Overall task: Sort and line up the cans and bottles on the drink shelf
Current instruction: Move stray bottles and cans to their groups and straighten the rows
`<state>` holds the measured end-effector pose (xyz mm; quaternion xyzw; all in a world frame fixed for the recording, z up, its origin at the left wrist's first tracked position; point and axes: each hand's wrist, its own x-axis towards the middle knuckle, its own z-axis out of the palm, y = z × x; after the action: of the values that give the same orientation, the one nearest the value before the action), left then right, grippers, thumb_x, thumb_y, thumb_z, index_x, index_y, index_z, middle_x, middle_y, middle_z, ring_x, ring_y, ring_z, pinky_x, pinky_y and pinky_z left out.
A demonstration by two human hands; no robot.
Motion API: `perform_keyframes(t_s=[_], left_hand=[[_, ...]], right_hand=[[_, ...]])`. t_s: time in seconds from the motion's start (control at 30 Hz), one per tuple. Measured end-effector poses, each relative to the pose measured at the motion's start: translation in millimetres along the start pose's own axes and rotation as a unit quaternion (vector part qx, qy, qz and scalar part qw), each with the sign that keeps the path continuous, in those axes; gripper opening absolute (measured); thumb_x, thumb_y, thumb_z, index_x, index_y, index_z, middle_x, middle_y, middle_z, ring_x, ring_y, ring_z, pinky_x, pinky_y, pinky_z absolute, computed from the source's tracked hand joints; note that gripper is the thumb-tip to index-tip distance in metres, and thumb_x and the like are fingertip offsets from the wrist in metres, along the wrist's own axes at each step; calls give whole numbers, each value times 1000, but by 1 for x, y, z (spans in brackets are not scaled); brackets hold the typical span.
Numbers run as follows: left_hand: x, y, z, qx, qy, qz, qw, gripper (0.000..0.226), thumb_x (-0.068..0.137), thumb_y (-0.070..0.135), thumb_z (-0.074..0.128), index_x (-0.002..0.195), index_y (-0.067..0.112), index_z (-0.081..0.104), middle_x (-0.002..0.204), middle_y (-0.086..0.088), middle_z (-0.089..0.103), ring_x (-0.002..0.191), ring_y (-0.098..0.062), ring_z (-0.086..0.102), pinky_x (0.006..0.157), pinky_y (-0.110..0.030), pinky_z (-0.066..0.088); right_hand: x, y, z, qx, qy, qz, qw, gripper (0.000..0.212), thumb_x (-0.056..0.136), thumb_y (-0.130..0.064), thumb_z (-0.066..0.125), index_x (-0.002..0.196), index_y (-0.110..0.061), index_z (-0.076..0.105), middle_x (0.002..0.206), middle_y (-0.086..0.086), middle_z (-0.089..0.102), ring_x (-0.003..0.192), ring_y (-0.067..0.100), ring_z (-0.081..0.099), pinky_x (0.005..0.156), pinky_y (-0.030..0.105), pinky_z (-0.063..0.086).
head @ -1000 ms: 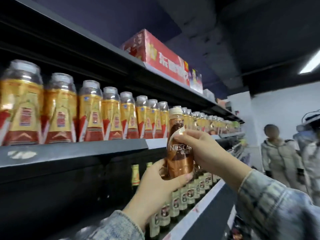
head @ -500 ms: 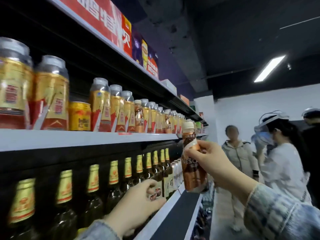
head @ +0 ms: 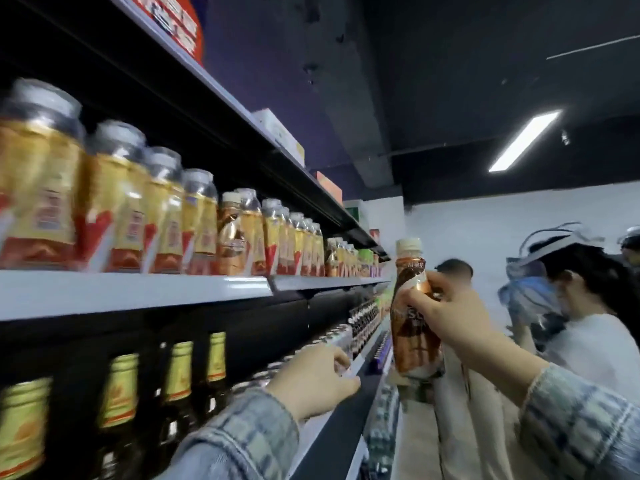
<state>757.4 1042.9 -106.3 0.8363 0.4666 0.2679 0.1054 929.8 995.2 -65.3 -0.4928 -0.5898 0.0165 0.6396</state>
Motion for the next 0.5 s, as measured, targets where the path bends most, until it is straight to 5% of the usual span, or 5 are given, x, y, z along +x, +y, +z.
perform_keyframes(t_s=[0.17, 0.4, 0.5], left_hand=[[134, -5, 40, 19, 20, -16, 999, 36, 89, 36, 55, 121, 20, 60, 121, 3, 59, 107, -13, 58, 92, -26, 47], [306, -22, 77, 23, 75, -32, 996, 31, 89, 37, 55, 116, 23, 62, 115, 8, 62, 105, -9, 58, 92, -26, 48], [374, -34, 89, 30, 94, -24, 995, 29, 90, 33, 56, 116, 22, 62, 113, 7, 62, 102, -10, 58, 88, -23, 48]], right_hand=[[110, 115, 12, 41, 12, 0, 999, 17, 82, -14, 61, 84, 3, 64, 77, 17, 66, 62, 18, 56, 48, 15, 44], [257, 240, 55, 81, -8, -3, 997, 13, 82, -12, 59, 77, 0, 59, 63, 4, 57, 64, 21, 55, 65, 35, 48], [301, 290, 81, 74, -6, -26, 997, 12, 84, -11, 58, 78, -1, 59, 63, 2, 56, 60, 15, 52, 55, 26, 42]])
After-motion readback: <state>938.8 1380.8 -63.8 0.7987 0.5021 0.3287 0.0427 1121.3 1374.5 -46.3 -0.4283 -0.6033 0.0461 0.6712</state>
